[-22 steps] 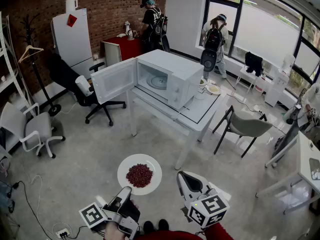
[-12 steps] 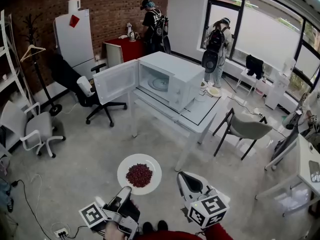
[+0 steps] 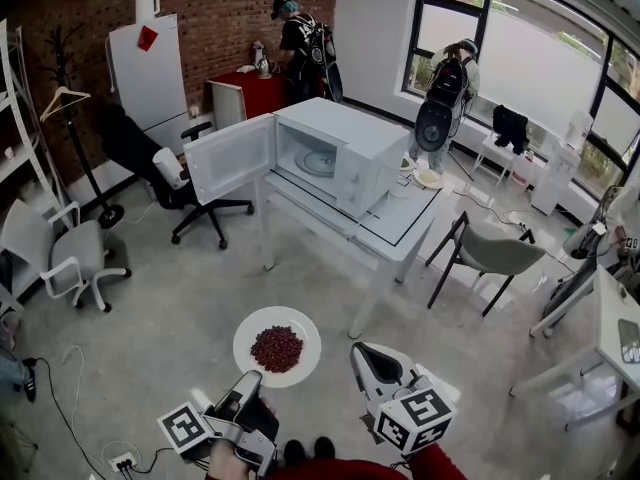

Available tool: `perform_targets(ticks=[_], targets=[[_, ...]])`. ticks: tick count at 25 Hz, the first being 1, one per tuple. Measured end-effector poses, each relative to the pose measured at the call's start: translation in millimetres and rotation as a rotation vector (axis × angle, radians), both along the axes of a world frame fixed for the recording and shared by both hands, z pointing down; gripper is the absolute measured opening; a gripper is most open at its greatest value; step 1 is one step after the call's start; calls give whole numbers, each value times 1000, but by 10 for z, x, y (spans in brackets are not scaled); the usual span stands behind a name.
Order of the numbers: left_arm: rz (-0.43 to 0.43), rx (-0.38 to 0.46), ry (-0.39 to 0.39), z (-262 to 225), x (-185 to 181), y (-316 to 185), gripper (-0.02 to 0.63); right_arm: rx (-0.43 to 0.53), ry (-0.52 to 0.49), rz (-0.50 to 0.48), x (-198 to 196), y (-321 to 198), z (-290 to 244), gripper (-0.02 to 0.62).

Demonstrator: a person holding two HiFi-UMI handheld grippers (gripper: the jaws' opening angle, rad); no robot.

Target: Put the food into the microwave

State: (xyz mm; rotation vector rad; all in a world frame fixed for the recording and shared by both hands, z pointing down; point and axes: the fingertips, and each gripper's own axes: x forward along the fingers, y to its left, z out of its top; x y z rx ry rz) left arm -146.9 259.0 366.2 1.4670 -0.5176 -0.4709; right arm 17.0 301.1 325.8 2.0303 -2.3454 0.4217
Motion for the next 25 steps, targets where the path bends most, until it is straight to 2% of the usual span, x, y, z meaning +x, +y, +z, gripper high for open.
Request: perform_targets(ticks=[9,15,25], targets=[[10,16,-13,-11,217,-9,21,2,-4,39,285,88,4,14],[-7,58,-26,-110,364,-74,21,26,-14,51,529,127,-11,14],[-43,105,-46,-266,410,-251,21,45,-27,44,688,34,-86,14]])
